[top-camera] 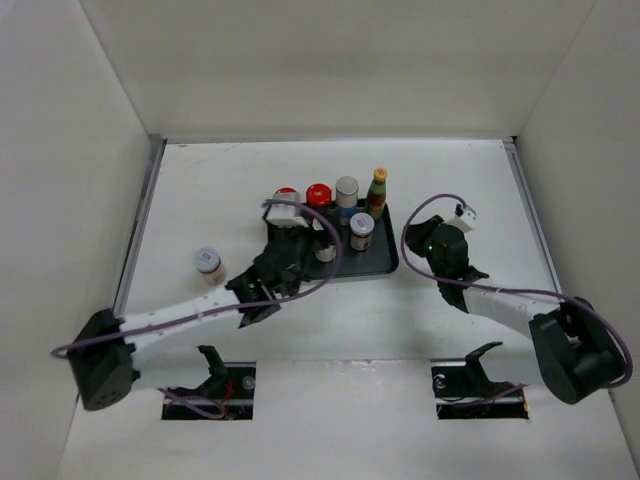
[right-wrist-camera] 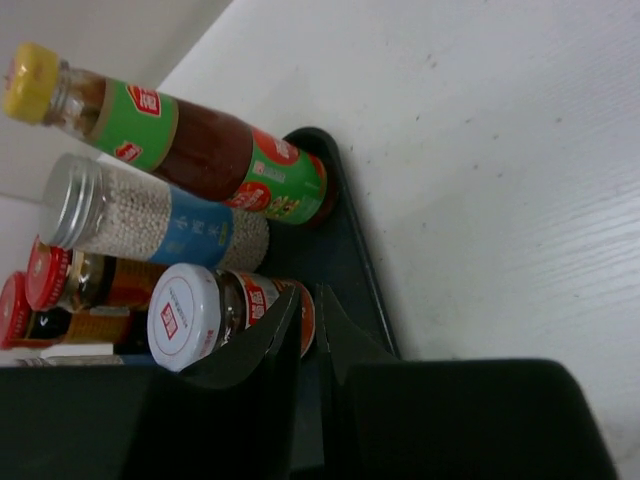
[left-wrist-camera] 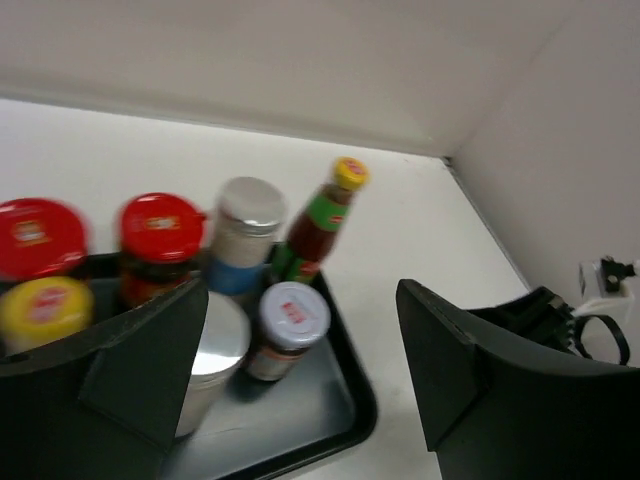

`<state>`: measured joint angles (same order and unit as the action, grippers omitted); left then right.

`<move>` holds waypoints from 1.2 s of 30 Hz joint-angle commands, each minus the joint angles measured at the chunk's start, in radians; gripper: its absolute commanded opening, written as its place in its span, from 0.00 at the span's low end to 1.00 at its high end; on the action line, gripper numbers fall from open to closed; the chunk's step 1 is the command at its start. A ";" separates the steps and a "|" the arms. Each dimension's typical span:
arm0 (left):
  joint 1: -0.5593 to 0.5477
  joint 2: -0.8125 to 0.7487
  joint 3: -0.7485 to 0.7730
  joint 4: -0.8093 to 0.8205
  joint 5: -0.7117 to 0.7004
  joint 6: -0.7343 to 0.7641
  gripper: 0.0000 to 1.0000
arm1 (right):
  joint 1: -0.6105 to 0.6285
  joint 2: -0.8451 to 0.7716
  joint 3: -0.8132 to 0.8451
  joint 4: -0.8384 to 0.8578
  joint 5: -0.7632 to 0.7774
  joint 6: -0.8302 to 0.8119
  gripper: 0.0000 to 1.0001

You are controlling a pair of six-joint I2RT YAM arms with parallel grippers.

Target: Organize the condiment bottles

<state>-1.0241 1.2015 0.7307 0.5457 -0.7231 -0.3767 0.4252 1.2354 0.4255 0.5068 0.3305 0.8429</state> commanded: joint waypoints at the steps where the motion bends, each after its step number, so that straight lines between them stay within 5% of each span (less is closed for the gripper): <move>1: 0.095 -0.228 -0.120 -0.215 -0.123 -0.129 0.77 | 0.002 0.070 0.074 0.055 -0.109 0.004 0.18; 8: 0.400 -0.522 -0.192 -0.810 -0.078 -0.401 0.83 | 0.031 0.183 0.122 0.081 -0.165 0.019 0.18; 15: 0.594 -0.569 -0.208 -1.046 -0.018 -0.488 0.89 | 0.053 0.240 0.157 0.081 -0.200 0.033 0.19; 23: 0.692 -0.570 -0.223 -1.090 -0.052 -0.473 0.91 | 0.066 0.312 0.202 0.094 -0.237 0.044 0.19; 36: 0.744 -0.362 -0.257 -0.848 -0.032 -0.389 0.93 | 0.088 0.423 0.268 0.136 -0.301 0.081 0.19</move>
<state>-0.2932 0.8345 0.4763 -0.3904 -0.7517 -0.7948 0.4980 1.6360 0.6399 0.5537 0.0616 0.9024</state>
